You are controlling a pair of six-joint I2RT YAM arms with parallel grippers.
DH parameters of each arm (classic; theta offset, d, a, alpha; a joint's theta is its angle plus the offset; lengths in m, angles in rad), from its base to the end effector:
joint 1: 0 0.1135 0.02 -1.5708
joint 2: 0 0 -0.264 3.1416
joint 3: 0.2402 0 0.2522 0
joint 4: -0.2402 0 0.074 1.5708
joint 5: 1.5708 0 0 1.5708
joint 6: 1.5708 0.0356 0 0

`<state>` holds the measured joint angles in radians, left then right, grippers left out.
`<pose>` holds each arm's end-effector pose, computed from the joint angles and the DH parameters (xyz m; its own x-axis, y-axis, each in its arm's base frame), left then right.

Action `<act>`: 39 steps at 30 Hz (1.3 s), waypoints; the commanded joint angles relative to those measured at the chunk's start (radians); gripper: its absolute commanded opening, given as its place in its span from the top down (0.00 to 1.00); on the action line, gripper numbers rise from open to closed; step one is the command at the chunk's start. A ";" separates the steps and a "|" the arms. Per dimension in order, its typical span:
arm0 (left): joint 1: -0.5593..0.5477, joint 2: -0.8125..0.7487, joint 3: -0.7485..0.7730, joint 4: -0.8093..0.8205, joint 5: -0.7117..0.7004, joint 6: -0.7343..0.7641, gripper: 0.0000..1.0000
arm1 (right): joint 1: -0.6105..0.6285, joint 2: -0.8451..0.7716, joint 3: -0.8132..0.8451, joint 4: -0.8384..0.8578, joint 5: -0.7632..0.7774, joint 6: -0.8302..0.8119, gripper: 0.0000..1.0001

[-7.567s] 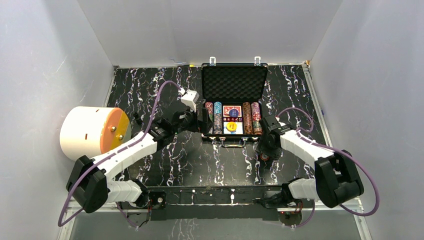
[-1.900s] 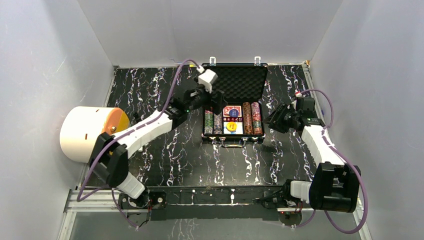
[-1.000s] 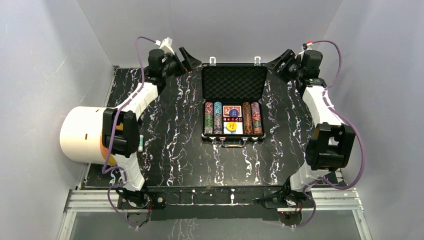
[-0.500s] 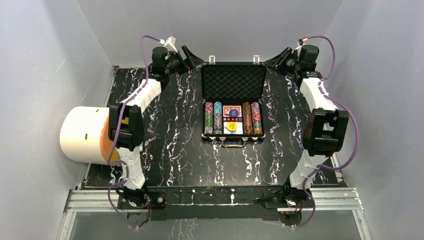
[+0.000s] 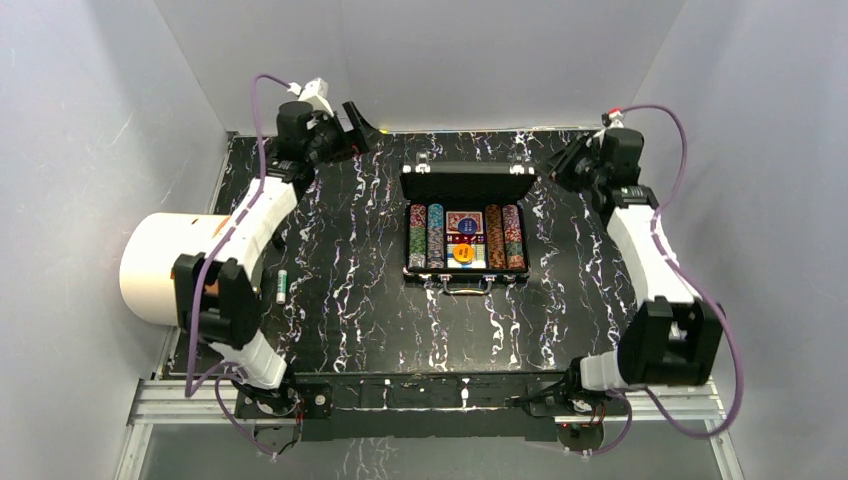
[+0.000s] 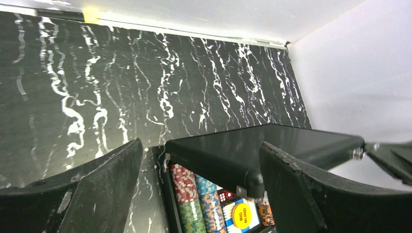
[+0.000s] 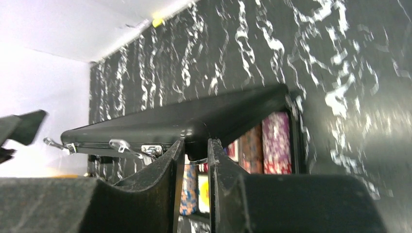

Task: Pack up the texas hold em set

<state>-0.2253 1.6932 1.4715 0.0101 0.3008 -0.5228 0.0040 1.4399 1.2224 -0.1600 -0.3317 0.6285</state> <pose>0.3973 -0.1019 0.3575 -0.4249 -0.3919 -0.8160 0.3273 0.7740 -0.5421 0.3377 0.0129 0.3413 -0.4784 0.5540 -0.6814 -0.0312 0.7647 0.6436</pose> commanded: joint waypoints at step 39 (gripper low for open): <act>-0.404 0.119 -0.214 -0.380 -0.086 0.158 0.66 | 0.241 -0.269 -0.455 -0.361 0.221 -0.037 0.69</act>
<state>-0.6067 1.7882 1.2530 -0.2218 0.2989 -0.4248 0.2348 1.1572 0.7700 -0.5739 -0.1360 0.5804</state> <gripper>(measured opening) 0.345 0.304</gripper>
